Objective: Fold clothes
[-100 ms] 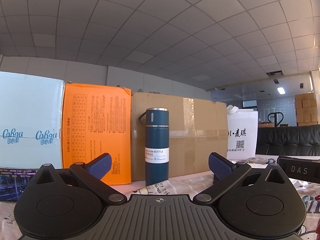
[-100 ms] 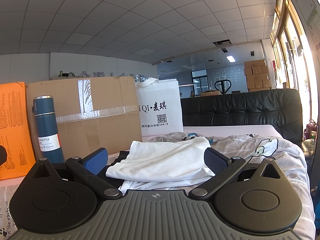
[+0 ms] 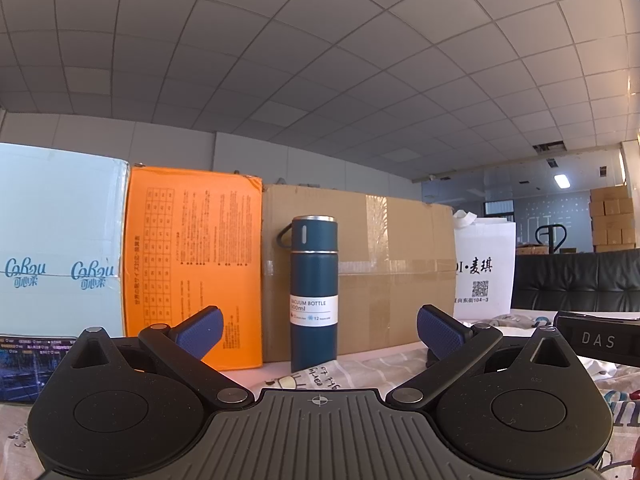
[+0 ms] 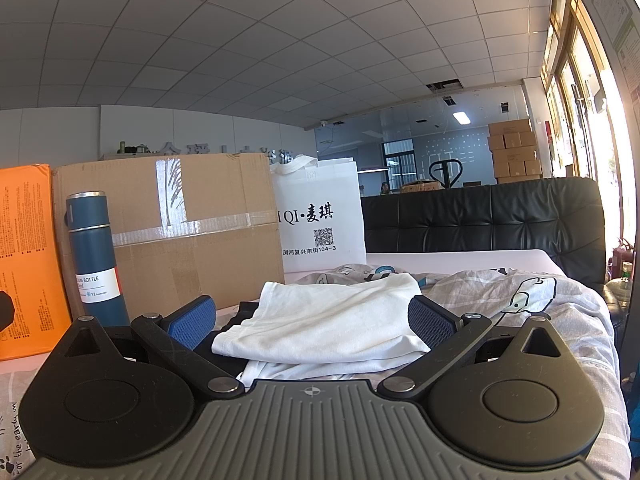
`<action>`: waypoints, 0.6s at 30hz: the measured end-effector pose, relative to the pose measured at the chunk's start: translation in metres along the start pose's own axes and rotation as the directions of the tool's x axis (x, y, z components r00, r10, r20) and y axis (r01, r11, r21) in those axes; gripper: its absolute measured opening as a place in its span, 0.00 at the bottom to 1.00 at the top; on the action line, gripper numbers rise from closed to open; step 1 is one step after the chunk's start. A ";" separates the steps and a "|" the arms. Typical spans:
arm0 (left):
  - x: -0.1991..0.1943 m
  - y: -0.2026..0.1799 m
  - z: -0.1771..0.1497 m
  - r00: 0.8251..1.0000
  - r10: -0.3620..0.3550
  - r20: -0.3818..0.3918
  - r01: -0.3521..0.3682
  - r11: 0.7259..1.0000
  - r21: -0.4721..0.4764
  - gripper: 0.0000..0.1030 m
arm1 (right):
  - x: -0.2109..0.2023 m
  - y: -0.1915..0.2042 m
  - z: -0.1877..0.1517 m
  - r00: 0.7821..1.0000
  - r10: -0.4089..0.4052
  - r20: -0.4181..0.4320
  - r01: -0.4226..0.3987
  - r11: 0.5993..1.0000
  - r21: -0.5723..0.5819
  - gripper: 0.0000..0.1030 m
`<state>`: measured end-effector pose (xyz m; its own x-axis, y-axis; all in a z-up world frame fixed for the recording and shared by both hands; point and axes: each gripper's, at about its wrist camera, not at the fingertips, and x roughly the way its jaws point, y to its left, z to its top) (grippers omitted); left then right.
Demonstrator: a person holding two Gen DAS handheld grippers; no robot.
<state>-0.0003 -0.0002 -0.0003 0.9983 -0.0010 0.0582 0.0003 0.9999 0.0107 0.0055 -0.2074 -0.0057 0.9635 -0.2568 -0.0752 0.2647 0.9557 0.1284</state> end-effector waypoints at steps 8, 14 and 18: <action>0.003 0.001 -0.001 1.000 0.000 0.001 0.000 1.000 -0.002 1.00 | 0.000 0.000 0.000 1.000 0.000 0.001 0.000 1.000 0.000 1.00; 0.001 0.001 0.000 1.000 -0.002 -0.003 0.002 1.000 -0.005 1.00 | 0.000 -0.001 0.000 1.000 0.000 0.001 0.000 1.000 0.002 1.00; 0.002 0.000 0.000 1.000 0.000 -0.002 0.000 1.000 -0.007 1.00 | -0.001 -0.001 0.000 1.000 0.001 0.006 -0.001 1.000 0.006 1.00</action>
<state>0.0014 -0.0001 -0.0007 0.9984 -0.0014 0.0565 0.0012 1.0000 0.0033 0.0046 -0.2084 -0.0053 0.9641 -0.2565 -0.0688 0.2637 0.9552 0.1347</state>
